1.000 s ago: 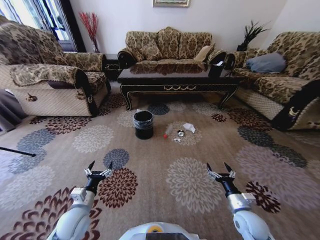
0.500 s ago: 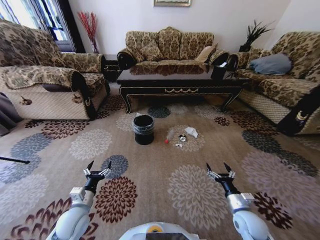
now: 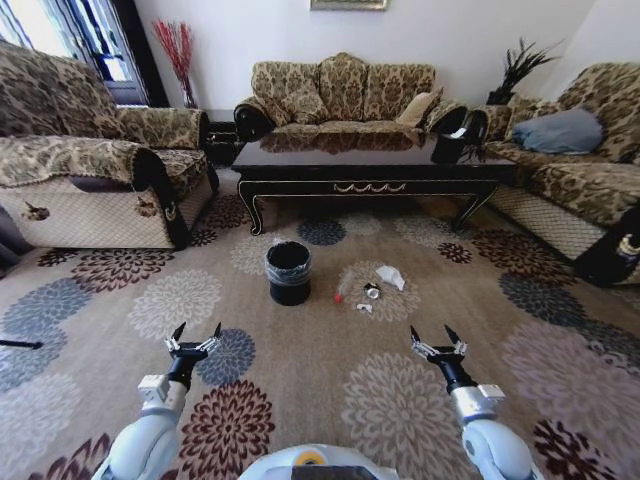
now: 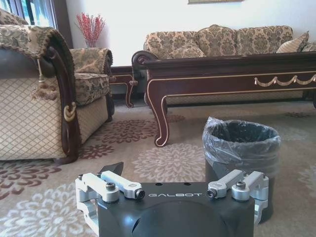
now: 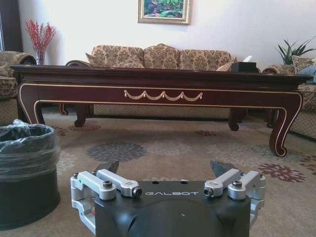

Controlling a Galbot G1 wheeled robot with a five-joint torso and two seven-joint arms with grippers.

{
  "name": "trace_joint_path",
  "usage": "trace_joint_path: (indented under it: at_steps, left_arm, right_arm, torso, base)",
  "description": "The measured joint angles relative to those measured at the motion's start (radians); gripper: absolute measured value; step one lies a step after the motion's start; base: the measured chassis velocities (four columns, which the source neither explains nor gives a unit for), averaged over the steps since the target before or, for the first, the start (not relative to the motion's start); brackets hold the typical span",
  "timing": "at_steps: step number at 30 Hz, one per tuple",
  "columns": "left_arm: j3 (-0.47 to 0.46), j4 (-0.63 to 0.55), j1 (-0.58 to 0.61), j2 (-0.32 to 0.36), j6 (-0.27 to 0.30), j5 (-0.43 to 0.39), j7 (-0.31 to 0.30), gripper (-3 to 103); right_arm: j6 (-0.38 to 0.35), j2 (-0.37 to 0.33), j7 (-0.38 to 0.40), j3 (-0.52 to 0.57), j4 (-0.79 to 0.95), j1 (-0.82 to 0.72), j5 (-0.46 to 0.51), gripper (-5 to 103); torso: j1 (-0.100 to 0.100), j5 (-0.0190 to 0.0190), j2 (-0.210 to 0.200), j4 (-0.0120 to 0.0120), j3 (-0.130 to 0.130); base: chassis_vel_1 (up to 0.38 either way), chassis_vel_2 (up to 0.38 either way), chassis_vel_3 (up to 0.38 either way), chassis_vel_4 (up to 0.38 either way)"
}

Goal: Move to the front of the table and pick up the trash from the floor, then place it into the trash bin.

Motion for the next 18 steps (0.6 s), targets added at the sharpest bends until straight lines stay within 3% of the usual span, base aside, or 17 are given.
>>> trace_joint_path:
  at_steps: [18]
  left_arm:
    - [-0.001, 0.009, -0.012, 0.003, 0.001, -0.009, 0.000, 100]
  right_arm:
    - [-0.001, 0.011, 0.002, -0.009, -0.004, -0.002, -0.017, 100]
  torso:
    - [0.000, 0.0001, 0.000, 0.0002, 0.000]
  base:
    - [-0.158, 0.160, 0.164, -0.166]
